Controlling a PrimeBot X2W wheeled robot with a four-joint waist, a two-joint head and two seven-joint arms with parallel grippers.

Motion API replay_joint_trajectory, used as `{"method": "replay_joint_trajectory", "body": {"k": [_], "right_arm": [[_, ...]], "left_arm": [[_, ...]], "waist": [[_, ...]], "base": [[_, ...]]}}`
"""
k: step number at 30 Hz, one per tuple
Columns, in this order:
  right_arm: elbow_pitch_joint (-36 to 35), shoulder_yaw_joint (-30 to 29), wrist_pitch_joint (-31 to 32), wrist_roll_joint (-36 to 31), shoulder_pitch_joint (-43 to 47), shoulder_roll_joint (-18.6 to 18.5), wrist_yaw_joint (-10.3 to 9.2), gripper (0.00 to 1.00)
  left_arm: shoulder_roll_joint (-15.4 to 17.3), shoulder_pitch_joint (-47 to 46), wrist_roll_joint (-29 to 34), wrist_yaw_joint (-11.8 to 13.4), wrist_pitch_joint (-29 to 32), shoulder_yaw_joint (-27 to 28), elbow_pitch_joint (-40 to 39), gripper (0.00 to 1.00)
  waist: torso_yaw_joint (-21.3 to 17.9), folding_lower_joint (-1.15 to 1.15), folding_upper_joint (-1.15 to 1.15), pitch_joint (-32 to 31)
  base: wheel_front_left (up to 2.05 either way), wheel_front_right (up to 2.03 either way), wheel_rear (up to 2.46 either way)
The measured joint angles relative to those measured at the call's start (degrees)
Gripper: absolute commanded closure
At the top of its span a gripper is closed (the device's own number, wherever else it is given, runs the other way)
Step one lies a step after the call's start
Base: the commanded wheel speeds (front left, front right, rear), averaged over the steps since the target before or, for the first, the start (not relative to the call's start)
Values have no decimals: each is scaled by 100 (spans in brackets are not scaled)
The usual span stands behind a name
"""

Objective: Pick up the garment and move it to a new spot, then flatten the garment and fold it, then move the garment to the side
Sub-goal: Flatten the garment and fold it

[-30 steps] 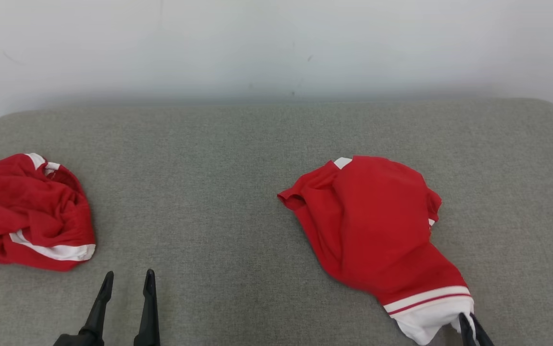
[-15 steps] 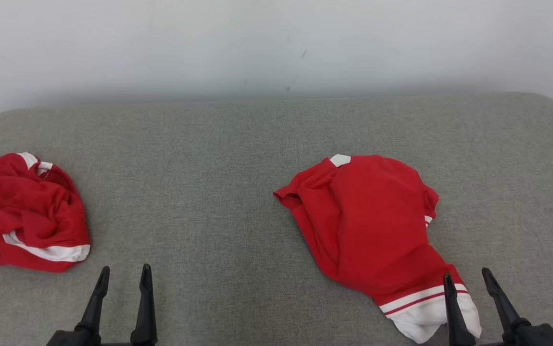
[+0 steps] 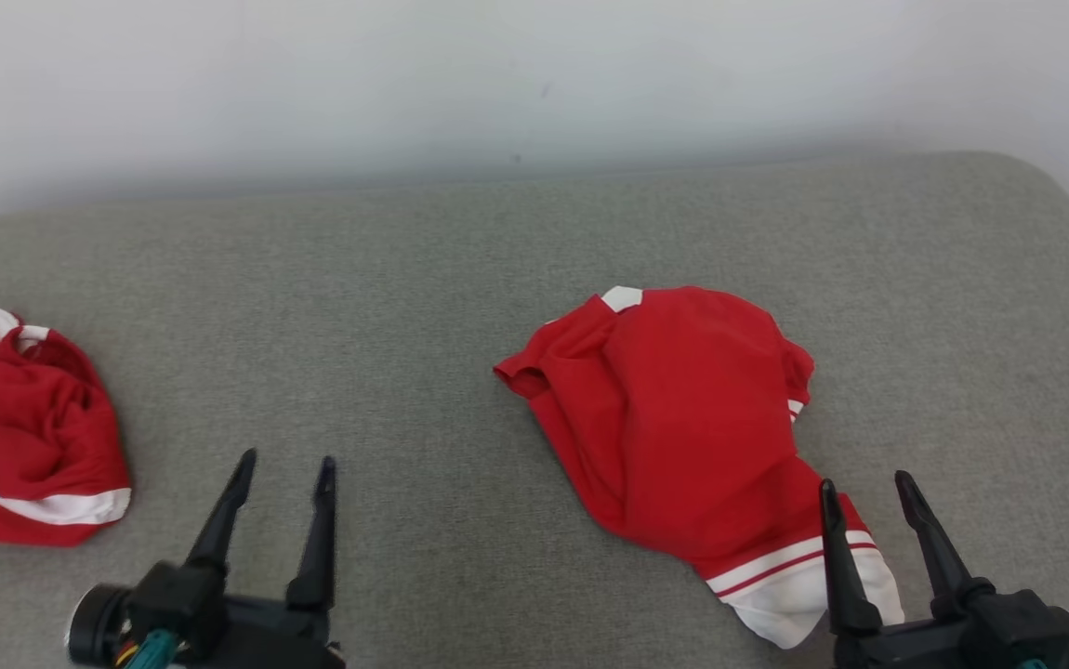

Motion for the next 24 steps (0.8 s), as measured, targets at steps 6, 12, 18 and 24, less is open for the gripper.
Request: {"method": "replay_joint_trajectory", "body": {"k": [6, 12, 18, 24], "right_arm": [[146, 346, 0, 241, -188, 20, 0, 0], [250, 501, 0, 335, -497, 15, 0, 0], [315, 575, -1, 482, -573, 18, 0, 0], [334, 592, -1, 565, -598, 16, 0, 0]], "left_arm": [[516, -903, -145, -2, -1, -913, 719, 0], [983, -1922, -409, -2, -1, -1844, 1541, 0], [1227, -2524, -668, -3, 0, -2287, 2221, 0], [1390, -2964, -934, -3, 0, -2699, 2821, 0]], "waist": [[-284, 0, 0, 141], [-716, 1, 1, 371], [-1133, 1, 0, 576], [-1475, 1, 0, 808]], "base": [[0, 0, 0], [0, 0, 0], [0, 0, 0], [0, 0, 0]]}}
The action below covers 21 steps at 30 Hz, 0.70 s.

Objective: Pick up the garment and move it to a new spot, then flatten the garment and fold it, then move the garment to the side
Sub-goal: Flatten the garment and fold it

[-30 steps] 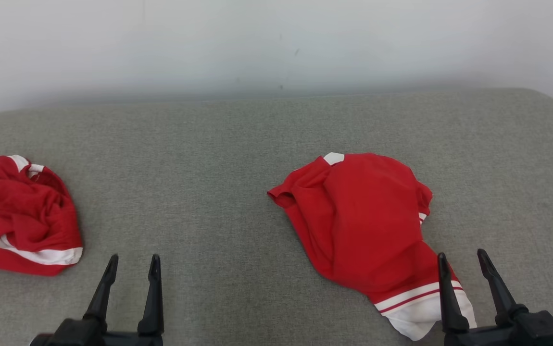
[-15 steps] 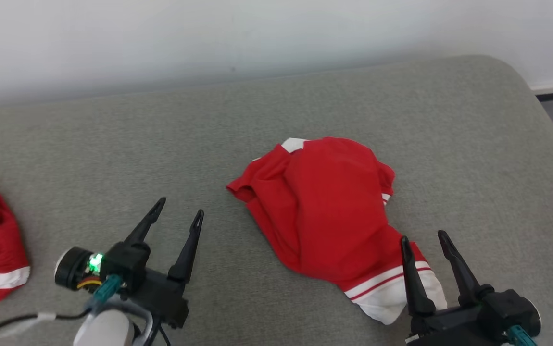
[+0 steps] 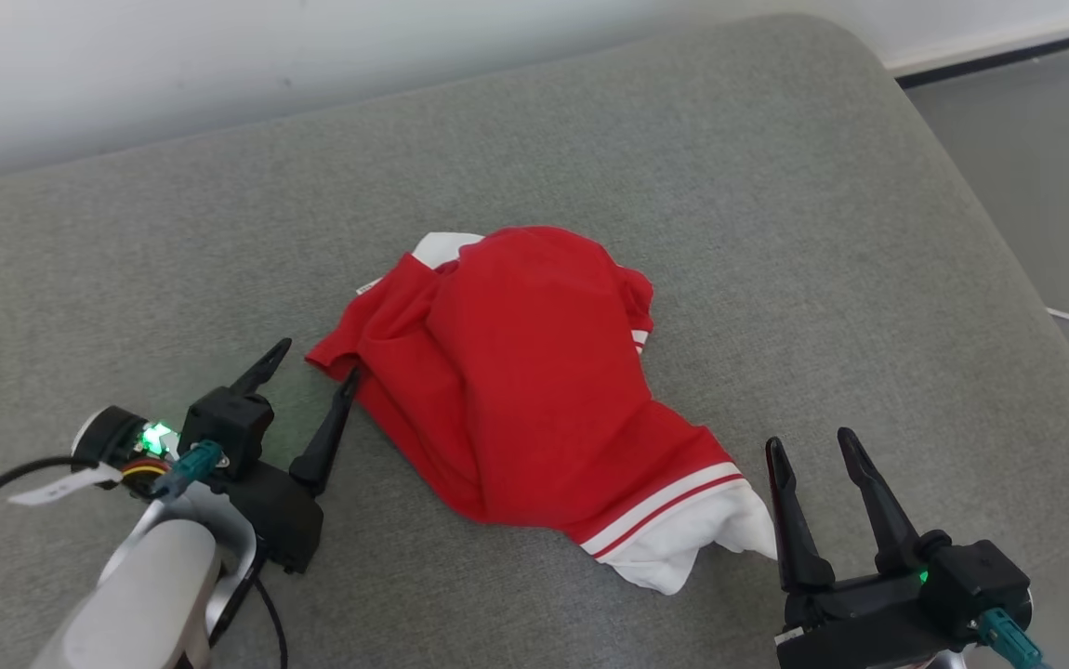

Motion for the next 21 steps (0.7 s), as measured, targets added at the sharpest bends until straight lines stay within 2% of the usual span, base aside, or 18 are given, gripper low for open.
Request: {"method": "replay_joint_trajectory", "body": {"k": [6, 7, 13, 21], "right_arm": [[35, 76, 0, 30, -80, 1, 0, 0], [36, 66, 0, 30, -80, 0, 0, 0], [41, -68, 0, -12, -14, -2, 0, 0], [105, -46, 1, -69, 180, 3, 0, 0]], "left_arm": [[122, -396, -255, 0, 0, -299, 467, 2], [114, -420, -311, 0, 0, -355, 526, 100], [113, -437, -497, 0, 0, -665, 358, 100], [93, -108, -375, 0, 0, -499, -270, 100]], "waist": [[-259, 0, 0, 210], [-282, 0, 0, 226], [-238, 0, 0, 204], [133, -1, 0, 6]], "base": [[0, 0, 0], [0, 0, 0], [0, 0, 0], [0, 0, 0]]}}
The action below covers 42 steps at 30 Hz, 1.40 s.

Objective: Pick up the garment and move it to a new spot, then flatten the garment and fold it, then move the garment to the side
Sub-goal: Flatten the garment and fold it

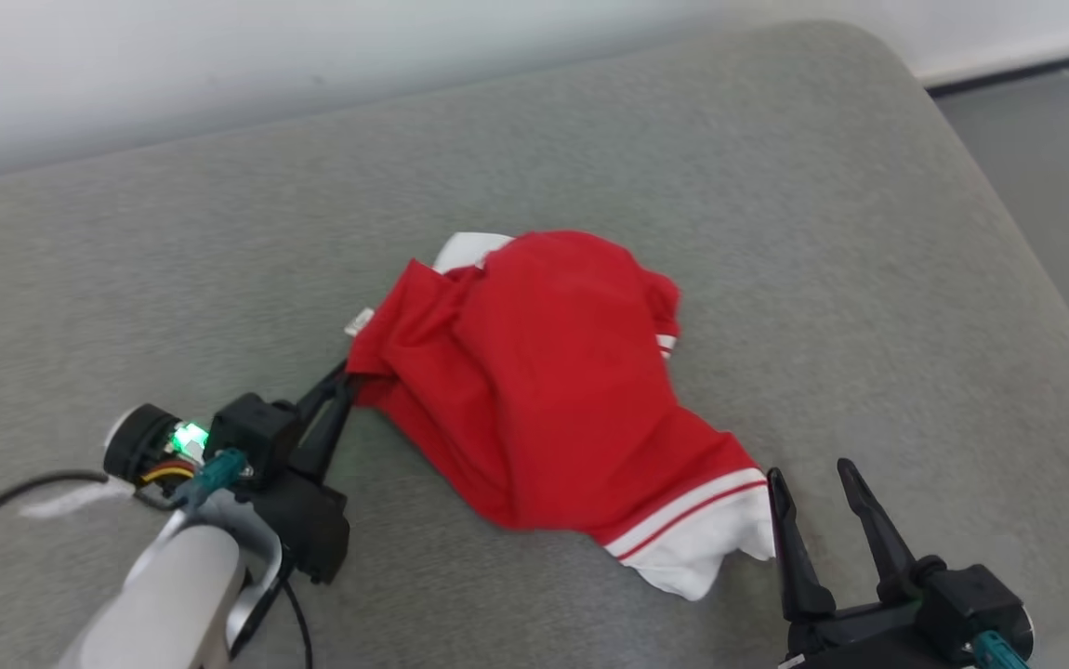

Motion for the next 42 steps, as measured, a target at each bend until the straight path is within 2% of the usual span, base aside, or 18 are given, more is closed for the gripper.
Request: {"method": "replay_joint_trajectory", "body": {"k": [10, 20, 25, 32, 33, 34, 35, 36, 42], "right_arm": [[97, -109, -1, -96, 250, 1, 0, 0], [162, -171, -1, -93, 390, 2, 0, 0], [241, -166, -1, -80, 460, 3, 0, 0], [237, -185, -1, -78, 443, 2, 0, 0], [226, -204, -1, -77, 443, 1, 0, 0], [212, -216, -1, -75, 443, 1, 0, 0], [199, -221, -1, -73, 443, 2, 0, 0], [188, -226, -1, -63, 444, 1, 0, 0], [151, -248, -1, -26, 449, 2, 0, 0]], "left_arm": [[10, 1292, 435, 7, 0, 698, -1302, 100], [82, 2838, 542, 327, 0, 1341, -2280, 100], [-3, 3266, 568, 399, -1, 1493, -2201, 100], [-246, 3333, 578, 250, 0, 1682, -1830, 100], [-292, 3333, 593, 250, 0, 1747, -1823, 96], [-352, 3333, 626, 246, 0, 1796, -1818, 36], [-397, 3336, 662, 241, 0, 1839, -1820, 2], [-448, 3347, 686, 240, 0, 1909, -1824, 0], [-711, 3638, 758, 146, 0, 2286, -1736, 0]], "waist": [[853, -1, -1, -477], [1652, -1, -1, -860], [1857, -1, -1, -982], [1862, -1, -1, -1046], [1862, -1, -1, -1048], [1864, -1, -1, -1050], [1867, 0, -1, -1055], [1871, 0, -1, -1063], [1905, -1, -1, -1103]], "base": [[0, 0, 0], [0, 0, 0], [0, 0, 0], [0, 0, 0], [0, 0, 0], [0, 0, 0], [0, 0, 0], [0, 0, 0], [0, 0, 0]]}}
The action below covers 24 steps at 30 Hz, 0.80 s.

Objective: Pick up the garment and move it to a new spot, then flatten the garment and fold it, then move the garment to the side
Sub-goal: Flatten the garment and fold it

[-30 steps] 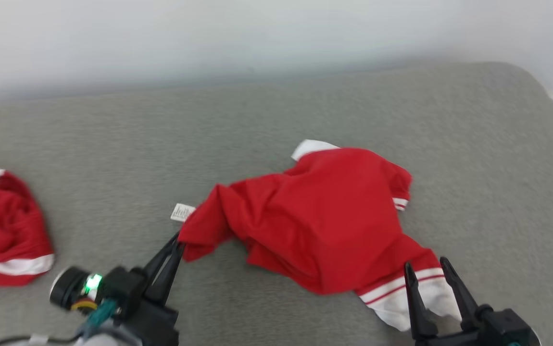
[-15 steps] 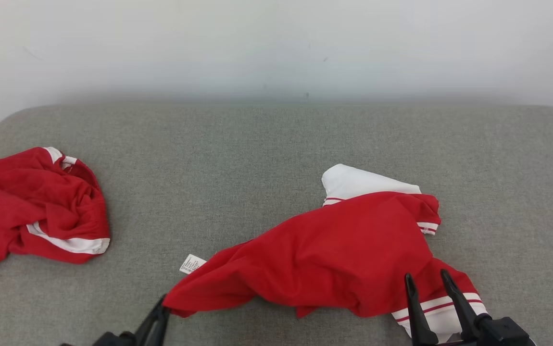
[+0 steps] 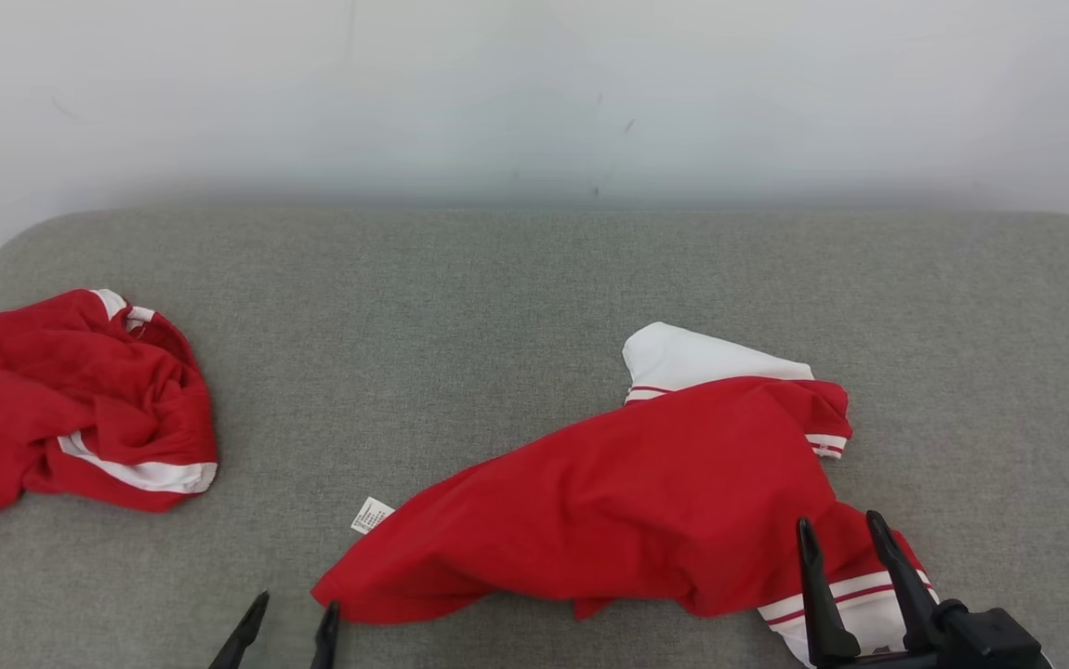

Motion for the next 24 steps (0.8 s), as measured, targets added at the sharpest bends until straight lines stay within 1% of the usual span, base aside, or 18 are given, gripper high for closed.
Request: {"method": "replay_joint_trajectory", "body": {"k": [1, 4, 8, 11, 15, 18, 24], "right_arm": [[-8, -7, 0, 0, 0, -2, 0, 0], [-37, -102, 0, 12, 1, 1, 0, 0], [-12, -259, 0, 12, 4, -1, 0, 0], [102, -427, 0, -49, 4, 0, 0, 0], [452, -733, 0, -86, 2, 0, 0, 0], [856, -868, 0, -142, -56, -3, 0, 0], [1634, -1095, 0, -403, -304, -1, 0, 0]], "left_arm": [[-43, 49, -1, -11, 0, 82, 2, 0], [-356, 266, 24, -53, 0, 564, -275, 0], [-613, 422, 255, -85, 0, 1078, -642, 0], [-776, 458, 437, -100, 0, 1326, -829, 0], [-925, 569, 531, -107, 0, 1525, -911, 0], [-996, 571, 583, -132, 0, 1630, -901, 0], [-1074, 662, 581, -133, 0, 1634, -854, 0]], "waist": [[7, 0, 0, -2], [43, 0, 1, -13], [79, 0, 0, -43], [98, 0, 1, -86], [106, 0, 0, -151], [93, 0, 0, -198], [37, 1, 0, -258]], "base": [[0, 0, 0], [0, 0, 0], [0, 0, 0], [0, 0, 0], [0, 0, 0], [0, 0, 0], [0, 0, 0]]}}
